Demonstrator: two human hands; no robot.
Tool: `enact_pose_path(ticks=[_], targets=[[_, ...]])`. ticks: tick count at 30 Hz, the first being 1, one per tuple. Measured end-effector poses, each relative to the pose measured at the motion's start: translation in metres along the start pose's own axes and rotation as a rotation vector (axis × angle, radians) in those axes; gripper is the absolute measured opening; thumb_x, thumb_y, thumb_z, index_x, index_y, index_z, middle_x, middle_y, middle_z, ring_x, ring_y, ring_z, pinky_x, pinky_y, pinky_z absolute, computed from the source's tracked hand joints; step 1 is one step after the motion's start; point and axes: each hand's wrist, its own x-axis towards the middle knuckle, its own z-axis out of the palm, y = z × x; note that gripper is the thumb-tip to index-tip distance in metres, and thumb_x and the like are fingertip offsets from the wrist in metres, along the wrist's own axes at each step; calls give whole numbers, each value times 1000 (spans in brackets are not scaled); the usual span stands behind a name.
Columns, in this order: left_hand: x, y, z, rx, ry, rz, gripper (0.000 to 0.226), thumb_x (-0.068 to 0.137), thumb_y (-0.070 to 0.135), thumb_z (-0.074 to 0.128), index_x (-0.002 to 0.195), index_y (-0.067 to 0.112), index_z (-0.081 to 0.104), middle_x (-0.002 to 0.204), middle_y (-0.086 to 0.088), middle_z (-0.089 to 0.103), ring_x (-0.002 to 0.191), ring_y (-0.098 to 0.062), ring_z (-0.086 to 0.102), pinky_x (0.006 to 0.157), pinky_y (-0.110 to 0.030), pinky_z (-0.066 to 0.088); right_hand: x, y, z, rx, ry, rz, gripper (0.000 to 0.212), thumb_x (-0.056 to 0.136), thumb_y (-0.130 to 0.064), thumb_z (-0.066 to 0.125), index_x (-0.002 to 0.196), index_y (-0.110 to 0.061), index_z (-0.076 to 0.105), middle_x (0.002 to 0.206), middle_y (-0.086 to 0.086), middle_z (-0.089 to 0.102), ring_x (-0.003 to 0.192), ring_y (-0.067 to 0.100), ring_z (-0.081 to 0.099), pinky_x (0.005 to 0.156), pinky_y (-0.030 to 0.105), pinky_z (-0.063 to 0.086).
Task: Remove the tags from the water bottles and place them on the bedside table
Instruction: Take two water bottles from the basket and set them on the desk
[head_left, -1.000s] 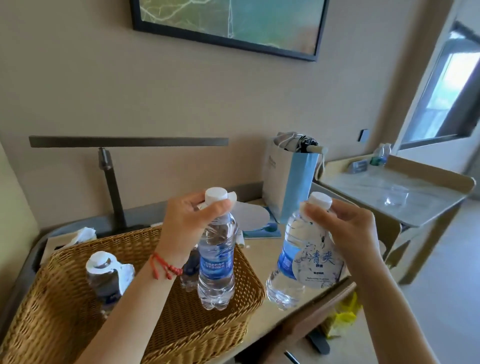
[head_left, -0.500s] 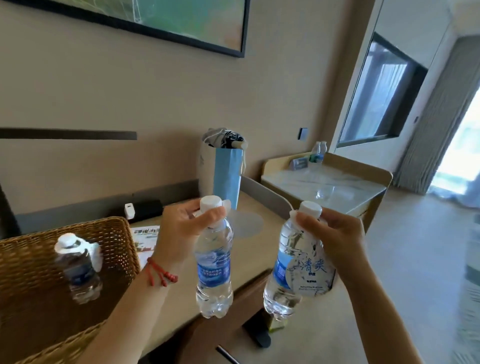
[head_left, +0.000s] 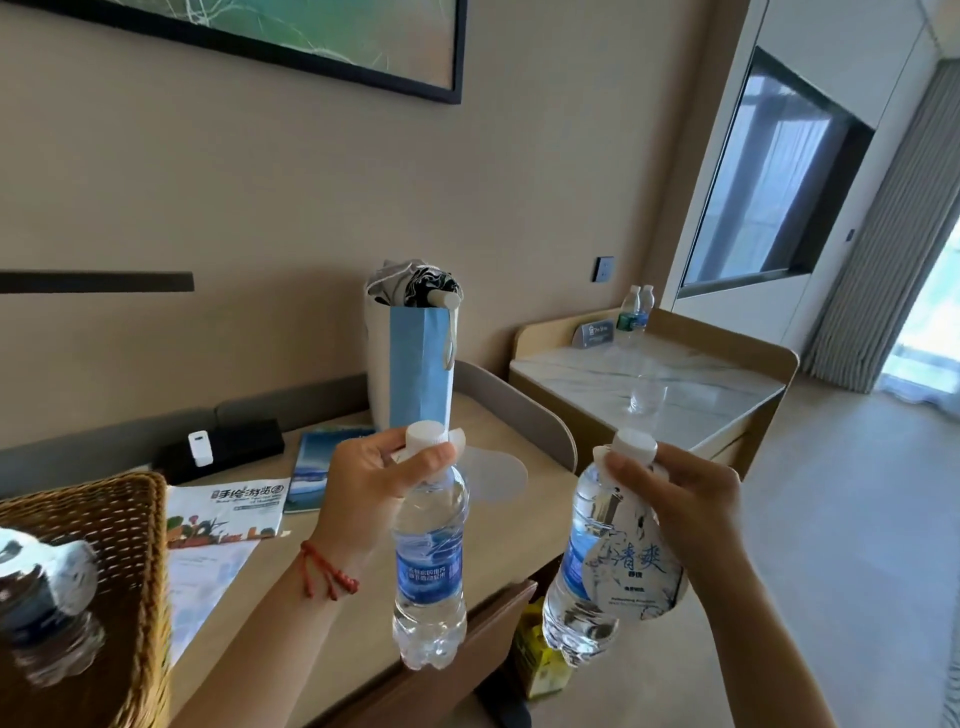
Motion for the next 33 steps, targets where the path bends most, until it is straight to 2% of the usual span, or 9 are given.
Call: enact_pose_path(ticks=[5,8,14,17,19,22,25,29,33], targets=[[46,-30,-1,63,44,7,13,73,18,72,85,23,69,79,8,70,73,-7,64,55,-3,44,41,29,35,4,-29,8,30,56,-60,69,69,-32,71,60,-9,70,50,6,64,42,10,43],[69,-46,-7,44,76,-1,19,71,13,74,85,25,69,77,10,70,69,3,64,56,-5,46,66,42,61,21,-81,22,24,60,-53,71,68,-31,71,61,-8,70,52,6,65,43,10,43],[104,-79,-32,66,139,-50,21,70,12,75,87,24,71,69,20,71,68,4,64,57,-8,47,105,72,119,7,-183,22,9,70,-36,75,70,-28,69,60,-18,68,53,-2,62,43,6,40],[111,-96,-46,92,182,-76,19,67,20,78,77,35,72,72,19,72,70,3,64,59,-10,49,119,83,148,14,-261,26,15,69,-43,72,78,-32,69,70,-21,70,60,0,66,47,8,45],[112,-105,-54,136,222,-86,18,64,27,81,74,38,72,72,19,72,69,3,64,60,-9,48,127,92,167,16,-324,38,11,72,-38,74,79,-30,71,70,-18,70,59,1,65,47,9,45],[110,-121,-62,220,307,-91,25,67,22,77,75,42,66,67,30,68,68,11,61,57,-4,44,138,106,196,50,-400,60,6,71,-33,77,70,-32,71,62,-15,69,55,0,62,46,9,43],[110,-136,-71,295,372,-120,18,67,30,74,78,42,64,69,33,66,72,13,59,59,-5,44,148,117,223,86,-484,51,16,70,-30,78,61,-37,68,57,-18,66,51,-3,58,43,6,39],[112,-158,-82,341,447,-175,26,70,20,77,79,41,65,70,32,67,77,13,60,62,-4,45,154,133,255,128,-580,73,12,70,-28,78,70,-38,70,66,-15,70,59,-3,61,50,6,42],[113,-176,-87,340,534,-213,25,55,47,73,79,43,65,72,33,67,77,12,61,66,-4,45,156,152,283,144,-630,111,12,70,-27,78,77,-33,70,71,-11,70,65,-1,61,54,4,42]])
